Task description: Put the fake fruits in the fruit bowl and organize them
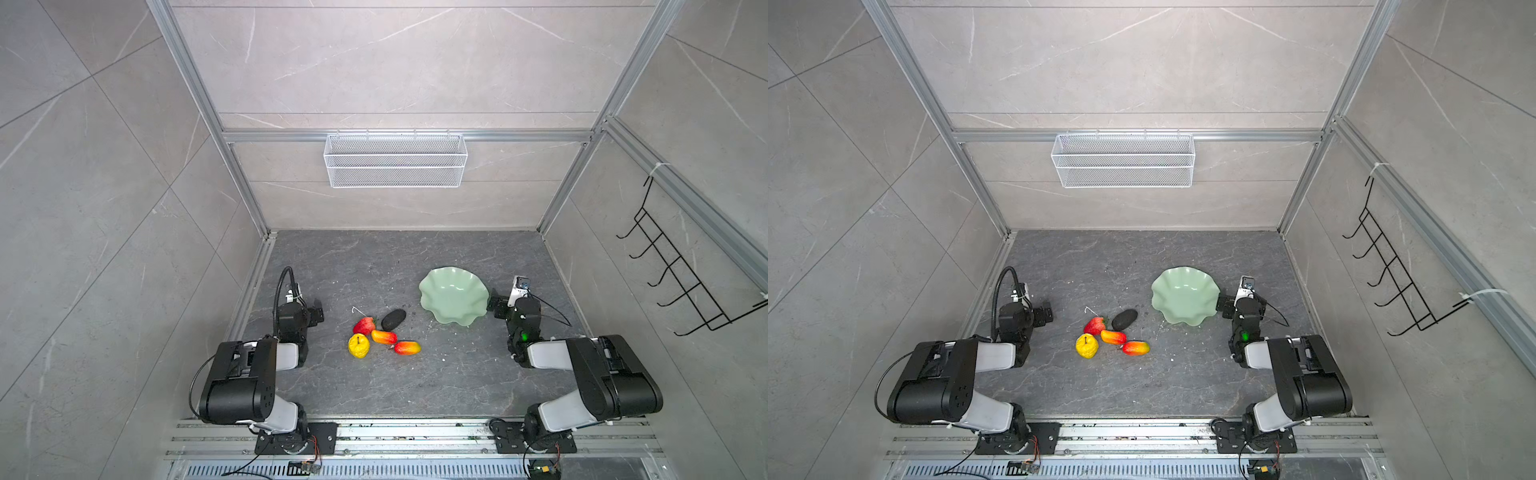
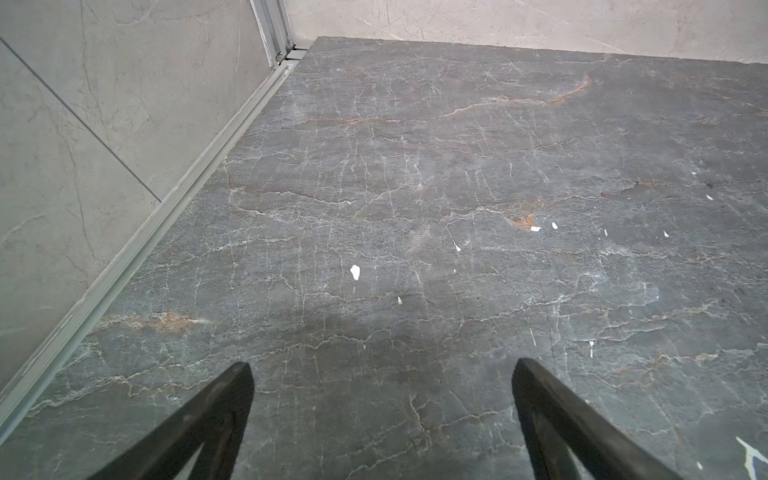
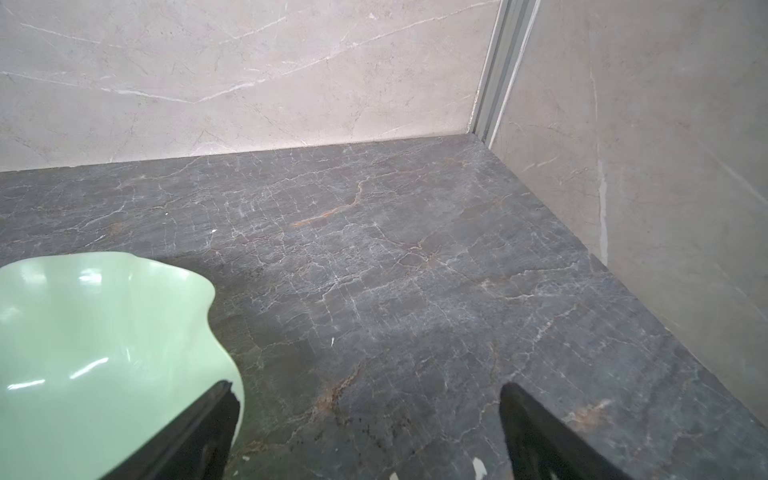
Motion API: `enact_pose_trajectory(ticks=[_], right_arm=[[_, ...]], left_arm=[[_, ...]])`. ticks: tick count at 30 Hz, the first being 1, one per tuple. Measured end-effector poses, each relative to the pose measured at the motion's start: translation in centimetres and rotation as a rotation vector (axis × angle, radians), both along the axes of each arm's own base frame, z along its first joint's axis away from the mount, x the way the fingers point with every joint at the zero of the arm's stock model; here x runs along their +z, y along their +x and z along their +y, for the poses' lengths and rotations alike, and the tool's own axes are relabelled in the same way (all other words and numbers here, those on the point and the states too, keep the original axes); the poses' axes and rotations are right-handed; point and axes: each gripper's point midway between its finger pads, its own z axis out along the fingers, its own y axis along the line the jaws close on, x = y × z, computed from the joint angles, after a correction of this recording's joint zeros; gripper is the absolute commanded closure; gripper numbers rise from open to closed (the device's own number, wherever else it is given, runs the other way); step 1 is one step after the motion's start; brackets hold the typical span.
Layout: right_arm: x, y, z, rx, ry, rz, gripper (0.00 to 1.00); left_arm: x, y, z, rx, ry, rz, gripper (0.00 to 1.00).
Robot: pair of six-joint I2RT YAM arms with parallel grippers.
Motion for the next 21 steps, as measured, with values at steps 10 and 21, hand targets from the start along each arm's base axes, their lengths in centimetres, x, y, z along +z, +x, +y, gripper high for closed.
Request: enact_pose_trajectory(ticks=[10,21], right_arm=[[0.0,0.0,0.0,0.0,0.0,0.0,0.0],[0.0,0.0,0.0,0.0,0.0,0.0,0.0]], left_arm=[[0.0,0.0,0.0,0.0,0.0,0.0,0.0],[-0.02,-0.01,0.18,-0.001,-0.007,0.0,0.0]])
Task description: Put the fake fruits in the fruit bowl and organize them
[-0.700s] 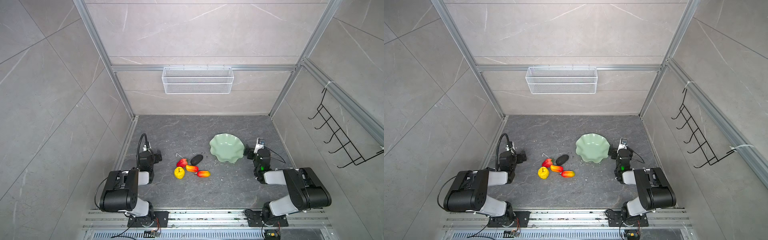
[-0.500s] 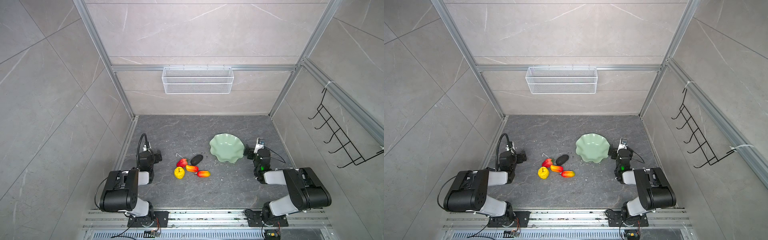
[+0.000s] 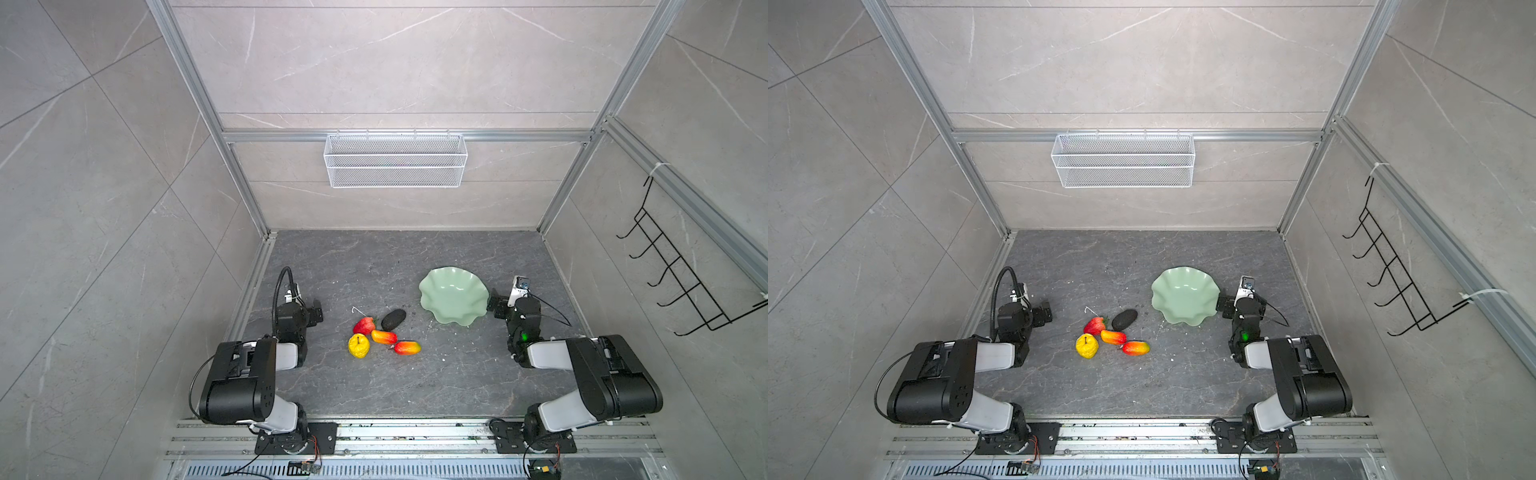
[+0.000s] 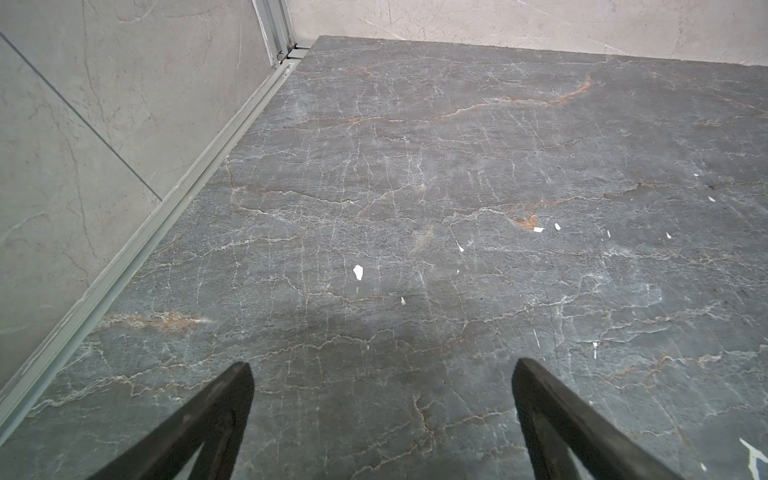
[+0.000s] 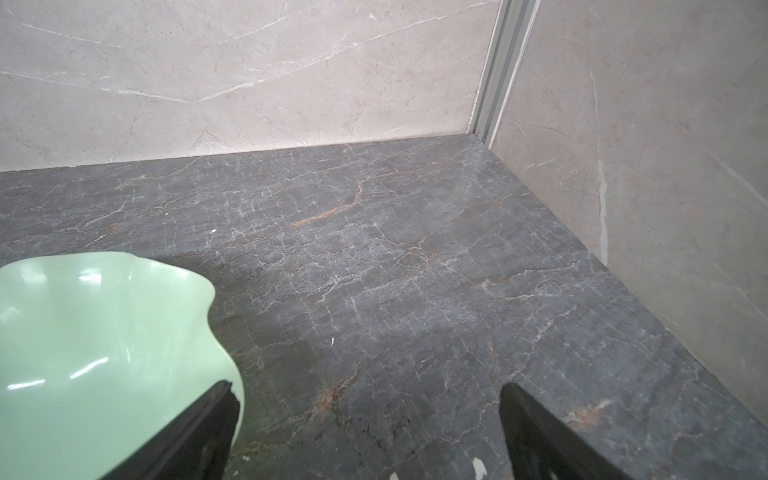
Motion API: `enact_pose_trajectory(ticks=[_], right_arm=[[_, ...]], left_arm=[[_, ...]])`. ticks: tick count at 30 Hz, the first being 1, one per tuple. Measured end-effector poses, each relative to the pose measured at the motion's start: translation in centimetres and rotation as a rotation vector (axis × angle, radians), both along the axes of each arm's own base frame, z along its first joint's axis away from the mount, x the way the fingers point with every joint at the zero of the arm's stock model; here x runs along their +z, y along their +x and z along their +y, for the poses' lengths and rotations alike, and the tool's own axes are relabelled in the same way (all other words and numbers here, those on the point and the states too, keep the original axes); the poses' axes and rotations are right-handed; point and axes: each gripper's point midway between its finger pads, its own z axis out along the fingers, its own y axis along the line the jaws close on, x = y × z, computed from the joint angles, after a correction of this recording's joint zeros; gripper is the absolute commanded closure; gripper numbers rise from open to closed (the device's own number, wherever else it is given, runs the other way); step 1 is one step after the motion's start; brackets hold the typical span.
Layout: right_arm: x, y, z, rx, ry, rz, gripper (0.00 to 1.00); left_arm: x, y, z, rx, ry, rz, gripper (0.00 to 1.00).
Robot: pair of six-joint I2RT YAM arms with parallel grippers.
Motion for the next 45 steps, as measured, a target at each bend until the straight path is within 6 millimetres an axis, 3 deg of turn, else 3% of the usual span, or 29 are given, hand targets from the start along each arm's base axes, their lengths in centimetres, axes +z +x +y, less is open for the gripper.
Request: enact_pose_trajectory(ticks=[9,12,16,21,24,26,29,31,33,38,45], right_arm=[[0.1,-0.1,0.0,-0.006,-0.004,0.0,0.0],[1.4,-0.6,1.0,-0.008,-0.042,-0.012,0.0],[6.6,-0.5,4.3,0.053,-0.094,-0.029,0.0],[16.9,1.4,10.0,0.234,-0.056,-0.073,0.0],[20.2,1.7,15.1,0.43,-0.025,-0.02,0.0],[20.9,1.4,19.1,0.568,-0.015,0.04,0.0],[18.8,-0.9,25.7,0.798,-0.045,0.175,0.01],[16.0,-3.2,29.3,0.937,-0.093,0.281,0.0],[13.2,-5.3,31.5,1.043,-0.152,0.378,0.0],[7.4,-8.0,33.5,1.23,-0.298,0.557,0.0],[2.9,-7.4,35.2,1.378,-0.441,0.624,0.03]], left_arm=[[0.0,0.0,-0.1,-0.001,0.003,0.001,0.0],[0.8,-0.1,-0.4,0.011,0.025,0.025,0.0],[6.9,0.5,-1.1,0.016,0.012,-0.029,0.0],[18.0,0.2,-1.8,0.003,-0.068,-0.136,0.0],[21.4,-1.1,-2.7,-0.044,-0.097,-0.106,0.0],[22.2,-2.1,-3.5,-0.085,-0.116,-0.05,0.0],[21.9,-4.0,-4.8,-0.149,-0.148,0.067,0.0],[21.2,-5.3,-5.5,-0.186,-0.169,0.137,0.0],[20.4,-6.9,-6.1,-0.213,-0.188,0.201,0.0],[19.7,-10.1,-7.0,-0.26,-0.215,0.28,0.0],[18.9,-11.7,-7.4,-0.277,-0.225,0.33,0.0]])
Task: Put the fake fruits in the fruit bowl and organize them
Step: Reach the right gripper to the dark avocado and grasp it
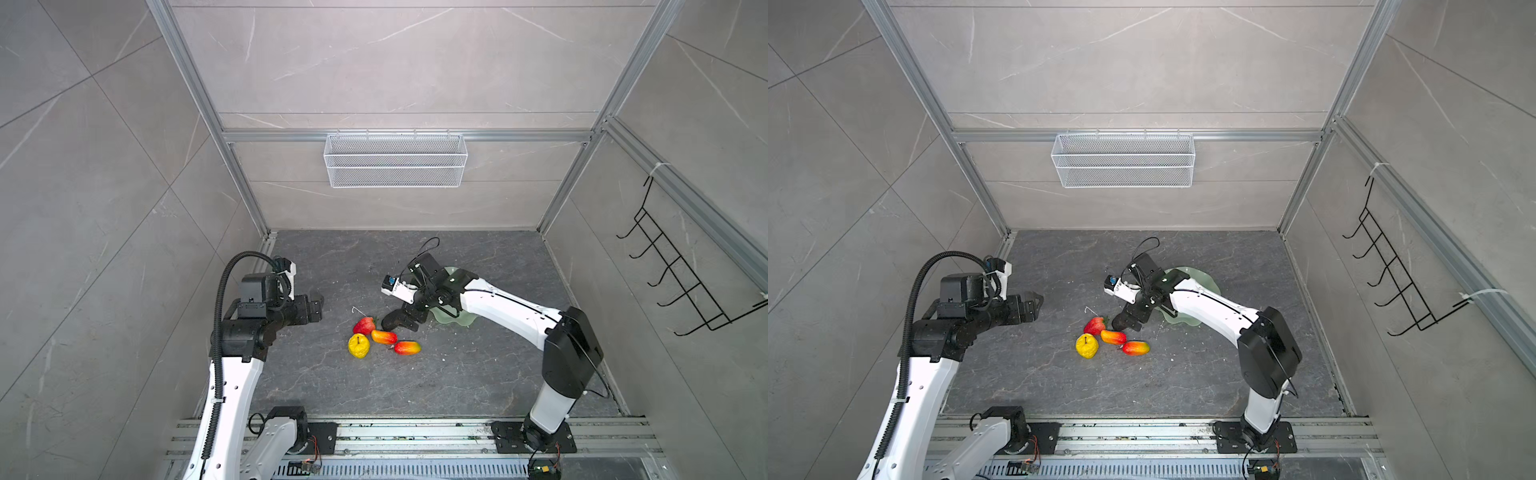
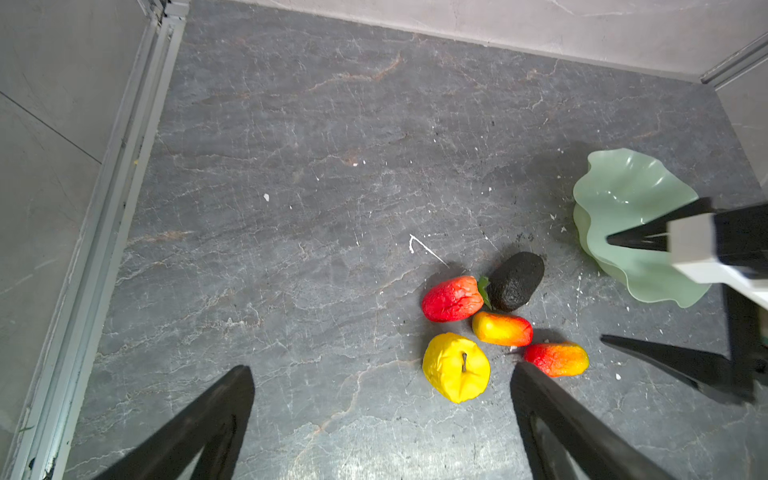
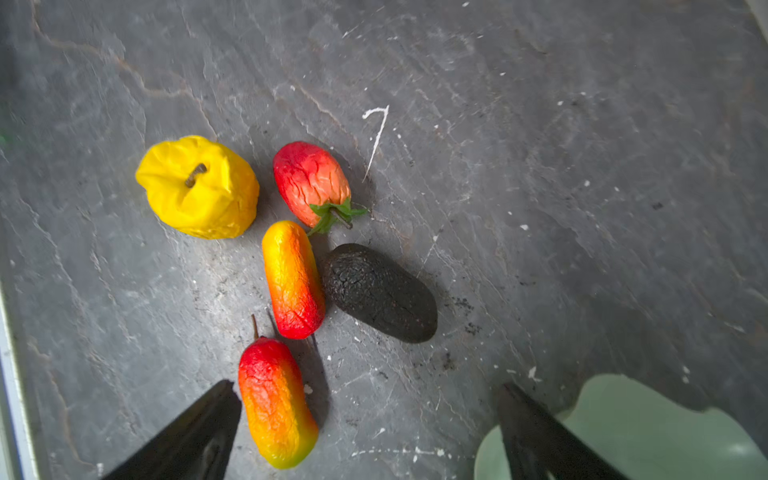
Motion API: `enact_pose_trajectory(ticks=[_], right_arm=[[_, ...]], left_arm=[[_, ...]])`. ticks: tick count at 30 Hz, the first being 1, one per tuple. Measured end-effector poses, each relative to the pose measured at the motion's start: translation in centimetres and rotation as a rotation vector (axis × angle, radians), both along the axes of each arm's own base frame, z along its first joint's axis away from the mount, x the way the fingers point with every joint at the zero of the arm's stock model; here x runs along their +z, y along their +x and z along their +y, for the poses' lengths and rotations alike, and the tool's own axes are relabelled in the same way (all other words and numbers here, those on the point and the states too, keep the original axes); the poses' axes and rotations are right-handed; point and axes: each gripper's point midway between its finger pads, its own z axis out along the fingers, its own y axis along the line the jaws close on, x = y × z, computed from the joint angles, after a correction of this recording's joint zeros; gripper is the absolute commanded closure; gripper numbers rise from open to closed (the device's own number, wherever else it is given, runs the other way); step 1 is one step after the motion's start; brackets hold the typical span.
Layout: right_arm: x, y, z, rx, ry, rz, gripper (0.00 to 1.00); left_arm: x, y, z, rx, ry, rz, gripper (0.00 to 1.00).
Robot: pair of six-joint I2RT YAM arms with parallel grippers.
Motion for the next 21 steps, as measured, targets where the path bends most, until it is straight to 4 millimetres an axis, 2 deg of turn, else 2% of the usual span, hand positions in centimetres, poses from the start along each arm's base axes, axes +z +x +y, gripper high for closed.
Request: enact_pose_trajectory(ticks=[5,13,21], right_arm=[[-2.5,0.0,0.5,0.094,-0.048,-0.007,0.08],[-4.2,0.9,1.7,0.148,-0.063,-0.03,0.18],[-6.9,1.4,2.5,0.176,-0.081,-0.01,0.22]], left_arm=[[-0.9,-0.2,-0.1,-0.011,0.007,0.024,0.0],[-1.9,-0.4,-0.1,-0.018,0.015,0.046,0.0],[-2.1,-0.1,-0.1,-0.026,0.022,0.051,0.0]])
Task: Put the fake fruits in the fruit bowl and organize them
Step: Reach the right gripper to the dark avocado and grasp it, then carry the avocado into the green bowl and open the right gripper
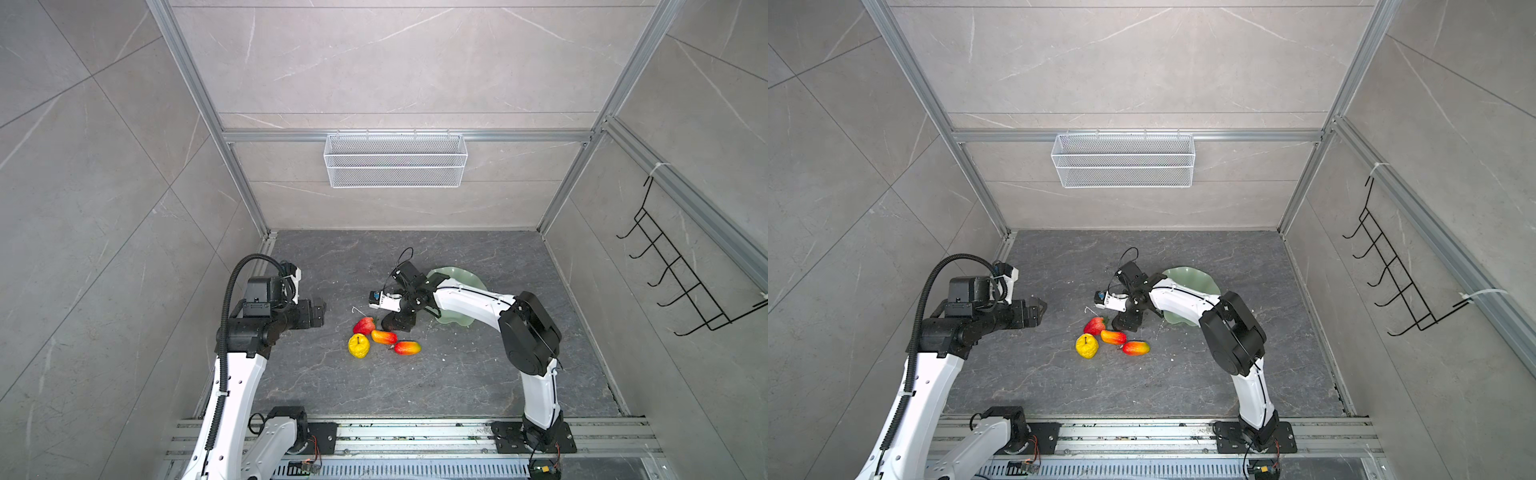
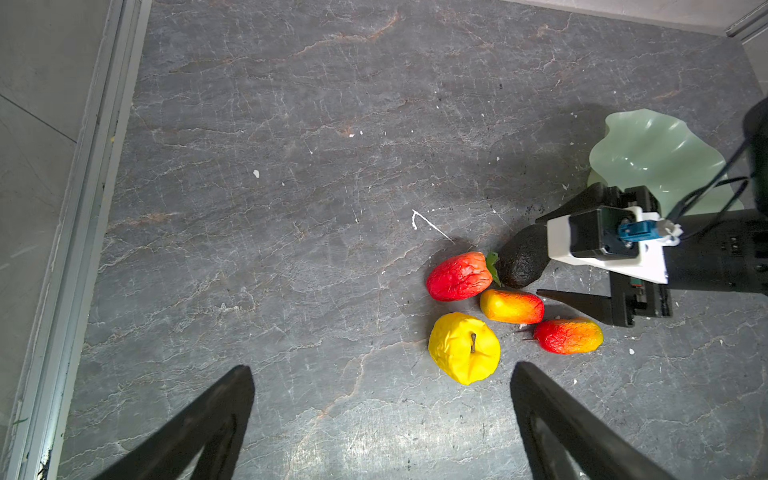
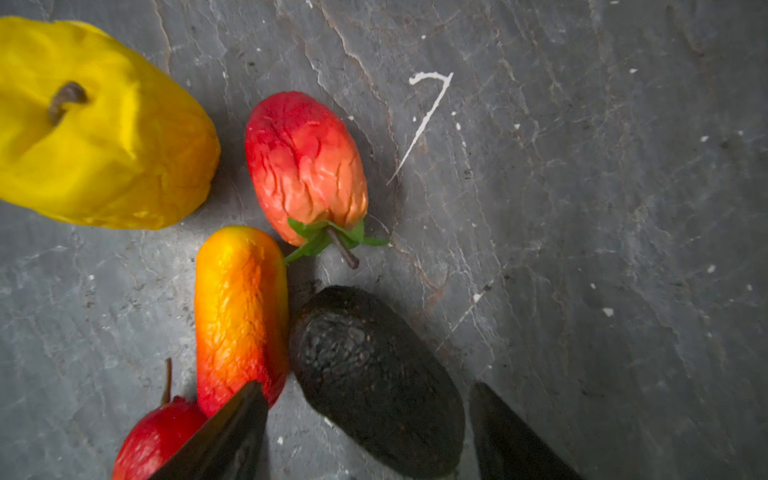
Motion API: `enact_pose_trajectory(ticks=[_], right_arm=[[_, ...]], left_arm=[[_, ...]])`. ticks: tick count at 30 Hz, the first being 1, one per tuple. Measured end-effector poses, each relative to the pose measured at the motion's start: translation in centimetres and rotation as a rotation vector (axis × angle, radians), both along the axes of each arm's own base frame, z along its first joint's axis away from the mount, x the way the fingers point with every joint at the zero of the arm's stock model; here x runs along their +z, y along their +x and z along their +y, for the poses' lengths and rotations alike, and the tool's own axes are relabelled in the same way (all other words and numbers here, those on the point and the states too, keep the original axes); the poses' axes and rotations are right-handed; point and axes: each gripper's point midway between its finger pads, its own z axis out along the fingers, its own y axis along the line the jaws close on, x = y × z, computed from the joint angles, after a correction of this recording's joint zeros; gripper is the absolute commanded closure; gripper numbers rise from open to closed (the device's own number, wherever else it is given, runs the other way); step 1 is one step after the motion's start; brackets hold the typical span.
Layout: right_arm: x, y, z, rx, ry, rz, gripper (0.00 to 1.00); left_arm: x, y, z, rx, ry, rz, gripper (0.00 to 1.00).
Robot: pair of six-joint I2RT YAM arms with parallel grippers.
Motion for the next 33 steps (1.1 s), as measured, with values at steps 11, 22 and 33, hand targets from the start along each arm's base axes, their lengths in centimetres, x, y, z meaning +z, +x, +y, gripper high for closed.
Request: enact_pose_trajectory(ticks=[11,22,33], right_arm=[[-1.0,1.5,1.5,-0.004,0.003,0.002,0.39],[-1.6,1.7,1.7,-0.039,-0.007,0.036,0.53],[-1.6,1.3,1.4,-0.07,-0.019,0.068,0.66]], left_arm=[[-0.3,0.2,0.0,-0.006,0.006,0.005,0.0],[-0.3,0.2,0.0,-0.007,0.006,0.005,0.0],[-0.2,0.1,0.0,-0.007,0.007,0.002,0.0]])
